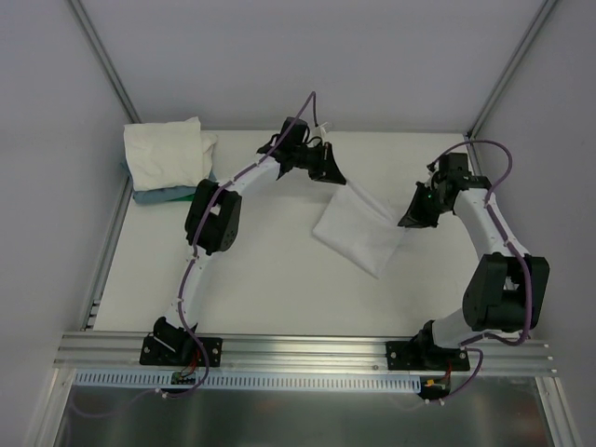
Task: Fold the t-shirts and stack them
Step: Smooth out wrinkles on the folded tshirt
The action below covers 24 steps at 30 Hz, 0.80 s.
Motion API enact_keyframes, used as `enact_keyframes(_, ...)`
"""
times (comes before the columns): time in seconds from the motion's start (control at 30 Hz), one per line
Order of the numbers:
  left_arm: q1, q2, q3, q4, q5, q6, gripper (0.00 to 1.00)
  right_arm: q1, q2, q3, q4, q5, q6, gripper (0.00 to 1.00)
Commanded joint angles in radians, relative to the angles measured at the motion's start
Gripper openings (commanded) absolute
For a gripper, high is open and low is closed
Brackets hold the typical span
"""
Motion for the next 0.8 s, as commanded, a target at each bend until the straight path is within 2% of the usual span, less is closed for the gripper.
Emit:
enact_keyframes(0.0, -0.005, -0.077, 0.049, 0.012, 0.012, -0.005, 0.00, -0.012, -0.064, -0.029, -0.037, 0.059, 0.009, 0.00)
enact_keyframes(0.37, -0.048, 0.001, 0.102, 0.009, 0.034, -0.052, 0.00, -0.040, -0.109, -0.161, -0.048, 0.173, 0.010, 0.00)
enact_keyframes(0.4, -0.051, 0.004, 0.102, 0.009, 0.034, -0.052, 0.01, -0.041, -0.107, -0.167, -0.030, 0.183, 0.012, 0.00)
enact_keyframes(0.43, -0.054, 0.006, 0.101, 0.003, 0.031, -0.052, 0.13, -0.043, -0.101, -0.174, -0.019, 0.194, 0.013, 0.01)
enact_keyframes(0.5, -0.056, 0.012, 0.098, 0.000, 0.019, -0.051, 0.27, -0.043, -0.066, -0.166, -0.008, 0.237, 0.018, 0.23)
enact_keyframes(0.53, -0.056, 0.012, 0.096, -0.007, 0.012, -0.041, 0.98, -0.043, -0.052, -0.160, -0.002, 0.248, 0.016, 0.45)
enact_keyframes(0.57, -0.057, 0.010, 0.092, -0.020, 0.003, -0.035, 0.99, -0.043, -0.038, -0.136, 0.001, 0.274, 0.010, 0.80)
enact_keyframes(0.6, -0.057, 0.010, 0.090, -0.026, -0.004, -0.031, 0.99, -0.043, -0.012, -0.120, 0.003, 0.288, 0.007, 0.89)
enact_keyframes(0.67, -0.057, 0.001, 0.089, -0.049, -0.018, -0.009, 0.99, -0.043, 0.002, -0.064, 0.000, 0.339, -0.007, 0.99)
enact_keyframes(0.77, -0.057, -0.036, 0.056, -0.058, -0.037, 0.023, 0.99, -0.044, -0.001, -0.004, -0.020, 0.374, -0.028, 1.00)
